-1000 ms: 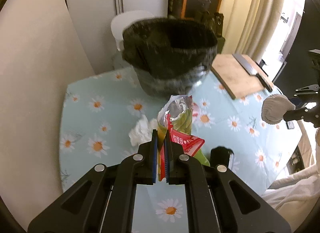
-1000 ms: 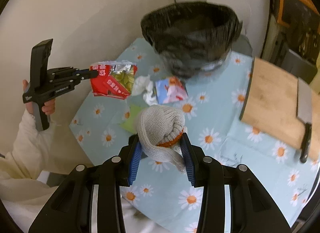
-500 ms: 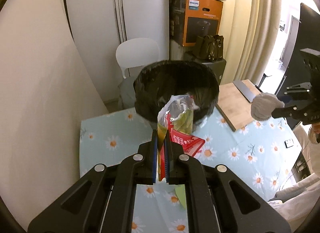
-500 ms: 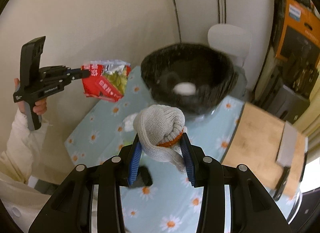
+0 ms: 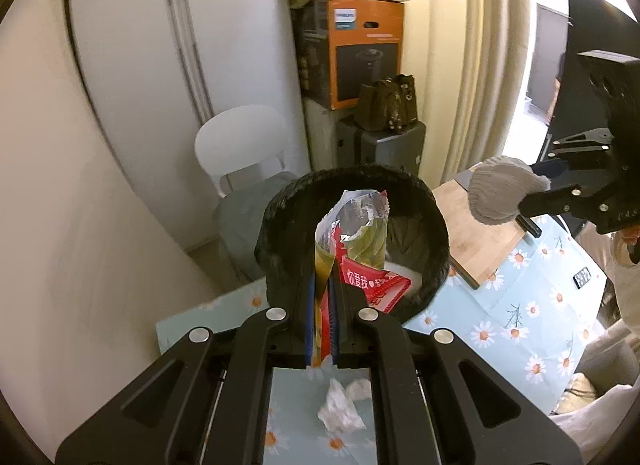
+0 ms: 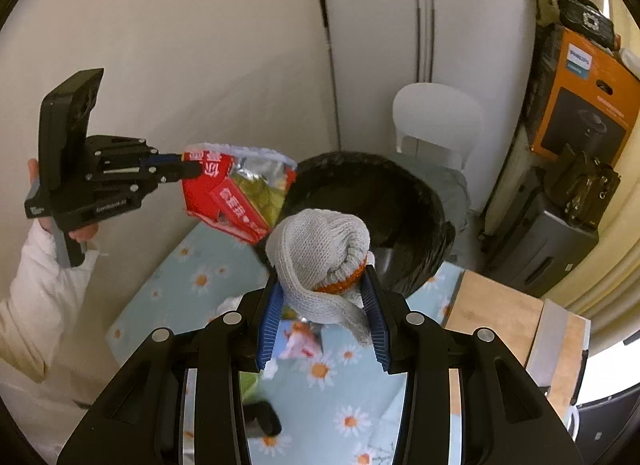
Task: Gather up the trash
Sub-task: 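Carry the wrapper and glove to the bin and release both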
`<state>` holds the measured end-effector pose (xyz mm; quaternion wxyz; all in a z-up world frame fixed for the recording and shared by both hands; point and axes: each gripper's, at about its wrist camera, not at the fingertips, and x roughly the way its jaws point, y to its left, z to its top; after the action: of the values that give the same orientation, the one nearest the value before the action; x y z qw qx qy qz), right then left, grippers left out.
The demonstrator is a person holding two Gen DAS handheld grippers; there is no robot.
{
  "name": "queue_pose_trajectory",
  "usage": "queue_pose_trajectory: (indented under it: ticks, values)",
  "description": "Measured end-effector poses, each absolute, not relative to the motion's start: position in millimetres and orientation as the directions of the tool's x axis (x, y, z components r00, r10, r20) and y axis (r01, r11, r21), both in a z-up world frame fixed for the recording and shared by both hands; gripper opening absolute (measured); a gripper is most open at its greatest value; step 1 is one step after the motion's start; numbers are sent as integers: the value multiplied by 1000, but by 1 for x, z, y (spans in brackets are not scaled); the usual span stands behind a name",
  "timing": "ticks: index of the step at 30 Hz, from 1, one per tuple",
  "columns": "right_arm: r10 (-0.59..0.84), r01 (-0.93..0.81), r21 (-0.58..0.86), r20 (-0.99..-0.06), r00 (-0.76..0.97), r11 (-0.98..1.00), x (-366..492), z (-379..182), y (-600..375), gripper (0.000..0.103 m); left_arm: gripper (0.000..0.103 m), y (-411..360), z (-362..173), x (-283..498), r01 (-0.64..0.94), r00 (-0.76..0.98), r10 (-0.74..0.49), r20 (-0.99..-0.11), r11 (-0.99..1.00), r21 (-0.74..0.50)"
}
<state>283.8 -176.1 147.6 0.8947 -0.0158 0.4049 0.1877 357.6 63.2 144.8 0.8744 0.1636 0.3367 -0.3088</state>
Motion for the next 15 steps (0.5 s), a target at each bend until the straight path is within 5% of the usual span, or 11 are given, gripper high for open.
queue_pose_trajectory:
  ticks: [12,14,15]
  values:
    - [301,-287,148,-725,619,946,369,122,-169,36,8,42,118,441,721,512,-464,-723,690,67]
    - [284,-266,140,-709,645,954,380,117,-169,44,21,42,115,450,712,514,-468,-718,700,54]
    - [267,-251,131,-708,654,959,383,115,-170,54,48,43,114,453,713,504,-480,-719,700,32]
